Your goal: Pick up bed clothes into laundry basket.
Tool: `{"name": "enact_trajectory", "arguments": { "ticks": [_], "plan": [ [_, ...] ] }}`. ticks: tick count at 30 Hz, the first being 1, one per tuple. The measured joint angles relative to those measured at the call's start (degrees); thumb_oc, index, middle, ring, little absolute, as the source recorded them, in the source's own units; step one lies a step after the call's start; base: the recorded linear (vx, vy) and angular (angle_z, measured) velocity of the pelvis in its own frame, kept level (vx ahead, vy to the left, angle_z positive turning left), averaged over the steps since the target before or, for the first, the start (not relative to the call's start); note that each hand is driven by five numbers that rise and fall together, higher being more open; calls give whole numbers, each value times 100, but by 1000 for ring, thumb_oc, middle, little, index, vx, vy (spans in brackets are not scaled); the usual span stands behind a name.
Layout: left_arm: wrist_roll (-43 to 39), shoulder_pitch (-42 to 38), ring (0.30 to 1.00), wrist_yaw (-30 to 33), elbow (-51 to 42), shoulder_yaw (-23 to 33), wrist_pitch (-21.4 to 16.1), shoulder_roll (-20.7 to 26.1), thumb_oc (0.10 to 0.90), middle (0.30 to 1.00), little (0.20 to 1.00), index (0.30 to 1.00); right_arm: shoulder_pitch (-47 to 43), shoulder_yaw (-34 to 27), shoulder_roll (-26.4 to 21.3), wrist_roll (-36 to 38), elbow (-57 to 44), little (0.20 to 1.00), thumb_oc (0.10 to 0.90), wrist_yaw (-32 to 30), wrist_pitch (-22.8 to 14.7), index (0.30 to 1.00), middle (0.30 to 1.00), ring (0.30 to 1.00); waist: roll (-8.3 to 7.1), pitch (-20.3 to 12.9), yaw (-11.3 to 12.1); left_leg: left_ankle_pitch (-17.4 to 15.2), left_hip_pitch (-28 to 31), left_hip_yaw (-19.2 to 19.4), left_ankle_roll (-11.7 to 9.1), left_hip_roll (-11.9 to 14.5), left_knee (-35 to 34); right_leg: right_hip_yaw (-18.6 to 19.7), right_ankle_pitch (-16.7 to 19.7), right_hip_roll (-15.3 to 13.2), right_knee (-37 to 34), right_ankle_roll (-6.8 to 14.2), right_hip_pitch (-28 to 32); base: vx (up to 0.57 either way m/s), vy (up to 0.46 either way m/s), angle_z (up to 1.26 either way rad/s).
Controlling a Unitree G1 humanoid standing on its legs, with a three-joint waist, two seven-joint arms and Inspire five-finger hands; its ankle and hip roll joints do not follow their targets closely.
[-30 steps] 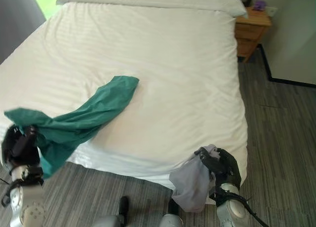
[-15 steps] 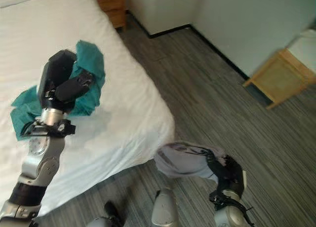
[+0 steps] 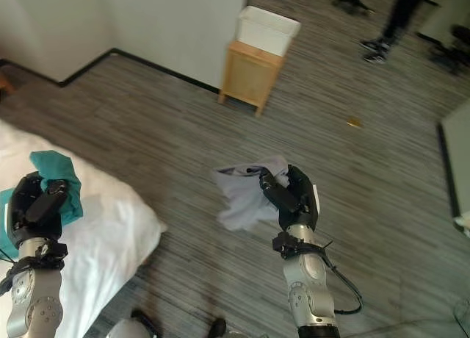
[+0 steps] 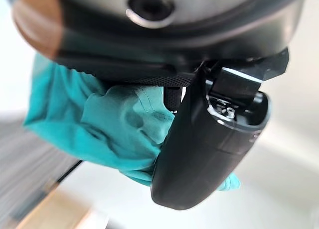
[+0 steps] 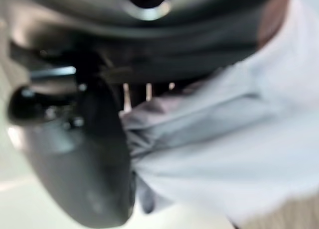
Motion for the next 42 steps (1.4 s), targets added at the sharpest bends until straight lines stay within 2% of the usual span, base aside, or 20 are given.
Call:
{"name": "enact_trajectory", "arguments": {
  "ticks": [1,3,4,5,6,8,9,12,14,15,17,19,22,26,31,35,37,39,40,42],
  "plan": [
    [63,-70,300,-116,18,-94,-3,-22,400,300,300,300,6,-2,-192,-13,-5,300,400,28,-1,300,300,300,95,92,-16,140,5,-498,-80,-210,-12,145,-5,2,42,-10,24,-121,-65,-119],
    [149,-258,300,-159,52,-148,24,-139,400,300,300,300,222,-34,-244,-19,6,300,400,81,7,300,300,300,110,151,-259,269,327,-1069,-162,-415,-65,21,-6,-29,173,-8,3,-28,18,-88],
    [149,-338,300,-173,51,-138,29,-190,400,300,300,300,366,-91,-201,-28,6,300,400,108,8,300,300,300,78,158,-345,96,207,-1188,-161,-489,124,87,-4,-85,109,-11,62,31,139,-50],
    [151,-402,300,-270,74,-143,31,-243,400,300,300,300,559,-253,-132,-60,-9,300,400,121,6,300,300,300,85,160,-420,-181,221,-1344,-131,-647,-145,133,12,-153,-18,14,154,62,191,-17],
    [152,-457,300,-322,65,-172,31,-260,400,300,300,300,707,-441,-128,-87,2,300,400,102,18,300,300,300,174,168,-577,-185,288,-1269,-60,-722,-621,100,47,-171,-70,70,186,35,206,-8],
    [157,-460,300,-344,86,-221,35,-264,400,300,300,300,794,-687,-202,-161,11,300,400,63,76,300,300,300,561,101,-767,147,476,-1168,216,-821,-1579,120,4,-37,-32,197,177,0,164,-10],
    [163,-531,300,-354,96,-285,40,-258,400,300,300,300,873,-744,-195,-217,20,300,400,16,77,300,300,300,584,103,-833,186,632,-1265,184,-911,-1878,111,-3,-116,-7,273,180,-13,104,0],
    [253,-600,300,-364,92,-317,96,-258,400,300,300,300,916,-726,-143,-274,19,300,400,-25,83,300,300,300,617,82,-924,375,691,-1286,296,-1150,-2279,16,55,-333,-164,483,177,16,110,20],
    [270,-584,300,-365,92,-277,115,-261,400,300,300,300,914,-591,-143,-318,18,300,400,8,107,300,300,300,646,63,-913,431,728,-1274,348,-1256,-2425,16,114,-424,-279,573,191,27,110,9],
    [268,-557,300,-374,93,-327,150,-341,400,300,300,300,728,-381,-141,-492,-4,300,400,122,208,300,300,300,623,22,-774,450,927,-1262,376,-1303,-2581,18,156,-438,-460,629,394,6,66,-1],
    [995,-767,300,-321,370,-371,262,147,400,300,300,300,609,-382,-300,-483,25,300,400,-81,283,300,300,300,626,22,-715,452,941,-1261,378,-1303,-2557,65,157,-444,-435,627,396,6,39,-5],
    [1412,-1065,300,-303,697,-362,408,961,400,300,300,300,345,-556,-465,-477,28,300,400,-236,331,300,300,300,627,22,-696,453,1039,-1231,377,-1290,-2571,112,157,-450,-421,627,450,11,12,-10],
    [1731,-1396,300,-221,890,-311,406,1562,400,300,300,300,43,-859,-728,-305,53,300,400,-318,317,300,300,300,629,22,-641,452,1193,-1214,377,-1308,-2593,120,149,-473,-444,640,591,0,-7,-3],
    [3026,-1882,300,-74,1147,-474,488,2479,400,300,300,300,-384,-774,-1357,-222,260,300,400,-272,312,300,300,300,648,20,-584,452,1216,-1238,376,-1298,-2572,107,139,-472,-423,655,635,18,12,2],
    [2920,-2223,300,-15,1181,-671,395,2460,400,300,300,300,-689,-546,-1506,-209,256,300,400,-268,311,300,300,300,710,29,-584,447,1196,-1271,385,-1373,-2561,97,87,-523,-258,687,566,16,94,4],
    [2337,-2434,300,5,1235,-1196,389,2442,400,300,300,300,-919,-131,-1620,-167,210,300,400,-255,294,300,300,300,857,206,-744,405,1005,-1325,544,-1567,-2436,229,-325,-873,1174,904,-257,121,-25,5],
    [2053,-2435,300,-4,1237,-1188,383,2393,400,300,300,300,-946,51,-1625,-80,198,300,400,-103,298,300,300,300,911,374,-800,335,1042,-1254,690,-1566,-2506,412,-576,-1037,1735,1030,-786,259,-185,-24],
    [1939,-2440,300,11,1239,-1110,384,2362,400,300,300,300,-930,49,-1620,-79,195,300,400,-27,314,300,300,300,933,521,-839,323,1046,-1240,678,-1487,-2503,466,-492,-1144,1659,1058,-1061,229,-178,-12],
    [1946,-2439,300,11,1241,-1062,384,2362,400,300,300,300,-909,48,-1620,-79,195,300,400,-26,326,300,300,300,892,560,-844,296,1053,-1227,649,-1423,-2519,443,-426,-1224,1454,1064,-1230,320,-295,-6],
    [1981,-2440,300,40,1246,-940,385,2381,400,300,300,300,-861,47,-1615,-78,196,300,400,-25,335,300,300,300,737,640,-874,296,1149,-1225,537,-1276,-2580,335,167,-1267,571,1020,-1228,307,-352,7]
  ]
}}
